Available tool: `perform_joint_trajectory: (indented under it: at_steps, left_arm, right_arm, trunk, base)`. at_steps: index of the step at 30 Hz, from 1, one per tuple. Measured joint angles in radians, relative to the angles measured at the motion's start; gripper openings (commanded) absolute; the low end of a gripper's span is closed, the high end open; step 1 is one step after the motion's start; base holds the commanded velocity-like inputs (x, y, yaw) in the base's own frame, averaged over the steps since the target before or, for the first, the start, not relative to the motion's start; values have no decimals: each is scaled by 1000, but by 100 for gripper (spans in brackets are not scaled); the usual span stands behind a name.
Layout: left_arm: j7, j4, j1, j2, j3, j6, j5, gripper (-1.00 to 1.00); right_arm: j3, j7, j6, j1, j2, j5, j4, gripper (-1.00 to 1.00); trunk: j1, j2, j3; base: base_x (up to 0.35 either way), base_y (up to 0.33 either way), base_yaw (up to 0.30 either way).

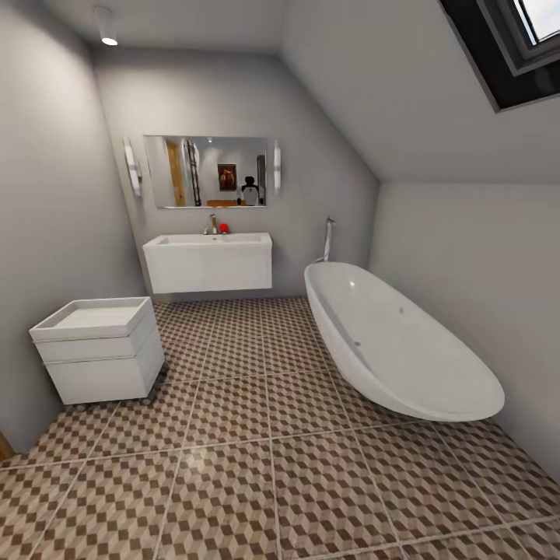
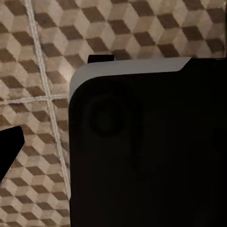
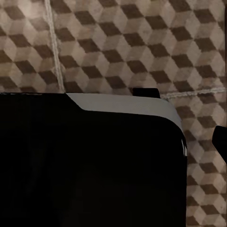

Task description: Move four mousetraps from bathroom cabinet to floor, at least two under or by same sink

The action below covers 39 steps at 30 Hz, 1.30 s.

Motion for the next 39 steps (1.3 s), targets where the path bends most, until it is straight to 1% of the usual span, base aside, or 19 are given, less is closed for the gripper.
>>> perform_joint_trajectory:
  at_steps: [3, 4, 5, 8, 10, 11, 12, 13, 16, 17, 19, 20, 23, 24, 26, 27, 32, 35, 39]
  left_arm:
    - [1, -17, 0, 0, 0, -17, 0, 100]
    - [2, -81, 0, 0, 0, -55, 1, 100]
    - [2, -238, -1, 0, 0, -56, 1, 100]
    - [2, -324, -1, -1, 1, -55, 1, 100]
    - [3, -393, -1, -1, 1, -51, 1, 100]
    - [4, -487, -3, -1, 2, -40, 1, 100]
    - [4, -552, -2, -1, 2, -29, 1, 100]
    - [4, -582, -2, -1, 2, -21, 1, 100]
    - [5, -672, -2, -1, 2, 18, 1, 100]
    - [6, -733, -3, -1, 2, 57, 1, 100]
    - [9, -795, -4, -1, 2, 103, 1, 100]
    - [18, -849, -9, -1, 3, 156, 1, 100]
    - [47, -920, -29, -2, 3, 249, 2, 100]
    - [71, -950, -53, -2, 2, 305, 3, 100]
    - [94, -968, -86, -3, 2, 359, 4, 100]
    - [110, -976, -117, -3, 2, 401, 4, 100]
    - [133, -961, -194, -4, 2, 468, 3, 100]
    - [135, -948, -208, -4, 1, 469, 3, 100]
    - [134, -907, -216, -4, 1, 406, 1, 100]
  right_arm:
    - [0, 0, -17, 0, -3, 1, -17, 100]
    - [0, -1, -103, -1, -3, 1, -77, 100]
    - [0, -1, -115, -1, -4, 2, -127, 100]
    - [0, -2, -121, 0, -6, 3, -211, 100]
    - [0, -4, -123, 0, -7, 4, -297, 100]
    - [0, -9, -122, 0, -9, 6, -402, 100]
    - [0, -13, -113, -1, -10, 7, -471, 100]
    - [0, -15, -104, -1, -10, 8, -502, 100]
    - [0, -23, -58, -1, -10, 12, -598, 100]
    - [0, -27, -9, -3, -10, 15, -666, 100]
    - [0, -32, 50, -4, -9, 20, -743, 100]
    - [0, -36, 115, -9, -9, 24, -817, 100]
    - [1, -42, 212, -23, -6, 29, -931, 100]
    - [1, -45, 267, -37, -4, 30, -995, 100]
    - [1, -47, 322, -54, -3, 31, -1061, 100]
    - [2, -49, 369, -73, -1, 32, -1116, 100]
    - [5, -51, 471, -127, 3, 32, -1240, 100]
    - [7, -49, 488, -138, 4, 31, -1263, 100]
    - [8, -44, 496, -144, 3, 30, -1274, 100]
  trunk:
    - [0, 0, 0]
    - [0, 0, 0]
    - [0, 0, 0]
    - [0, 0, 0]
    - [0, 0, 0]
    - [0, 0, 0]
    - [0, 0, 0]
    - [0, 0, 0]
    - [0, 0, 0]
    - [0, 0, 0]
    - [0, 0, 0]
    - [0, 0, 0]
    - [0, 0, 0]
    - [0, 0, 0]
    - [0, 0, 0]
    - [0, 0, 0]
    - [0, 0, 0]
    - [0, 0, 0]
    - [0, 0, 0]
  base:
    - [0, 0, 0]
    - [0, 0, 0]
    - [0, 0, 0]
    - [0, 0, 0]
    - [0, 0, 0]
    - [0, 0, 0]
    - [0, 0, 0]
    - [0, 0, 0]
    - [0, 0, 0]
    - [0, 0, 0]
    - [0, 0, 0]
    - [0, 0, 0]
    - [0, 0, 0]
    - [0, 0, 0]
    - [0, 0, 0]
    - [0, 0, 0]
    - [0, 0, 0]
    - [0, 0, 0]
    - [0, 0, 0]
